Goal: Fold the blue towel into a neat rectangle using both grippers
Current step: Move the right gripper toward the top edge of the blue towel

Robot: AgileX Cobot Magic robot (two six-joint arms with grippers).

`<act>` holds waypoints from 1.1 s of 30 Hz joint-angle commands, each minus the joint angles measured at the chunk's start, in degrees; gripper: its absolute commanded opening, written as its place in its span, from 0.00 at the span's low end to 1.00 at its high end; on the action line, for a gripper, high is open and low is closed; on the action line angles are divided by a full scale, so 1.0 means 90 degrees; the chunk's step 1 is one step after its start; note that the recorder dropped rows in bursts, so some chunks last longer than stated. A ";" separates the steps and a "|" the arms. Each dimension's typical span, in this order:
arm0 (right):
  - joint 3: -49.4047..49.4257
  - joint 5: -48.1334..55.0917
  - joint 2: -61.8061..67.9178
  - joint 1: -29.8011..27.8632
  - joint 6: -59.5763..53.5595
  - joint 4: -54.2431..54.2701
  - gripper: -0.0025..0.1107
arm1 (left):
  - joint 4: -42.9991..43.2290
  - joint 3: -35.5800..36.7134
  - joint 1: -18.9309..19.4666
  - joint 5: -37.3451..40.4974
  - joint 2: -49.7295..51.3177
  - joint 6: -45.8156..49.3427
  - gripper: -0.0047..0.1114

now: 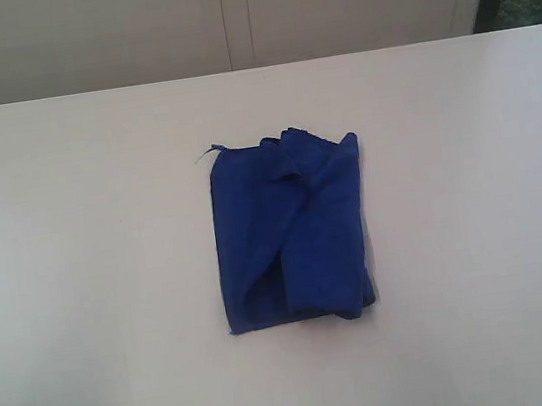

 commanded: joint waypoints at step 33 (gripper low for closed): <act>-0.3189 0.0263 0.2707 -0.0038 -0.0240 0.0735 0.02 | 0.0020 0.0040 0.0018 0.0039 -0.0023 0.0013 0.04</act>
